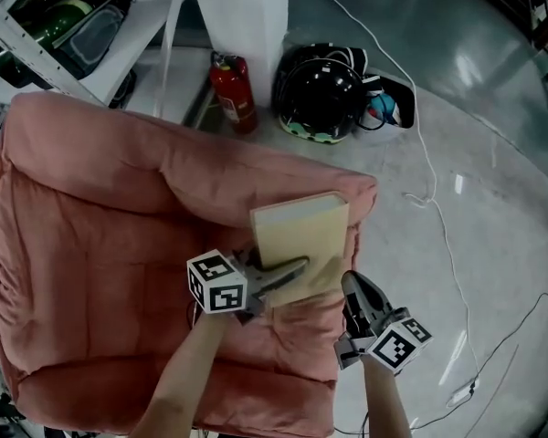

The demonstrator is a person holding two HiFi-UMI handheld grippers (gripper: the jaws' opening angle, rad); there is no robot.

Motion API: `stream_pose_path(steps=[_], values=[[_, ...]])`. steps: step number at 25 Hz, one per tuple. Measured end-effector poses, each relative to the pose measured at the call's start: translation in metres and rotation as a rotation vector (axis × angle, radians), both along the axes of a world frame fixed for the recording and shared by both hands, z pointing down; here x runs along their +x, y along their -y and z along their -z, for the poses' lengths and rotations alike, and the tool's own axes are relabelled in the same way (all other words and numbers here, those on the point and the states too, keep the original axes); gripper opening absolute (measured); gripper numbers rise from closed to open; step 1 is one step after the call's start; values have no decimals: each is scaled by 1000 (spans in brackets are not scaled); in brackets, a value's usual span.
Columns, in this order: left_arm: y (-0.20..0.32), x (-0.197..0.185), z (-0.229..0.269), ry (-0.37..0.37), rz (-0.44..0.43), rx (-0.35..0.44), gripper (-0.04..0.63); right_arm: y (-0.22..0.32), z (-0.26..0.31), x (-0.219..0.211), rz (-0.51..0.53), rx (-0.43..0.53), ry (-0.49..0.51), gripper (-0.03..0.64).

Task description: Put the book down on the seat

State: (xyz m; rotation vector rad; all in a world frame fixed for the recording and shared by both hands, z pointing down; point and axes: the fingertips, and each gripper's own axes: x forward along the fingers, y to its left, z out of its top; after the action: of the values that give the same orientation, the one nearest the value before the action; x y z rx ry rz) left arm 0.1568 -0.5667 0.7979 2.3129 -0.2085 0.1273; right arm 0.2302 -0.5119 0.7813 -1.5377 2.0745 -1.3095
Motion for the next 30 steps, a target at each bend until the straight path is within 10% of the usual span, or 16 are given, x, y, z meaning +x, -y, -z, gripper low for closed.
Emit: stream_pose_path(steps=[30], values=[[-32,-89,-5,230,299,-101,399,-29,38,-51,58,36,64,14]])
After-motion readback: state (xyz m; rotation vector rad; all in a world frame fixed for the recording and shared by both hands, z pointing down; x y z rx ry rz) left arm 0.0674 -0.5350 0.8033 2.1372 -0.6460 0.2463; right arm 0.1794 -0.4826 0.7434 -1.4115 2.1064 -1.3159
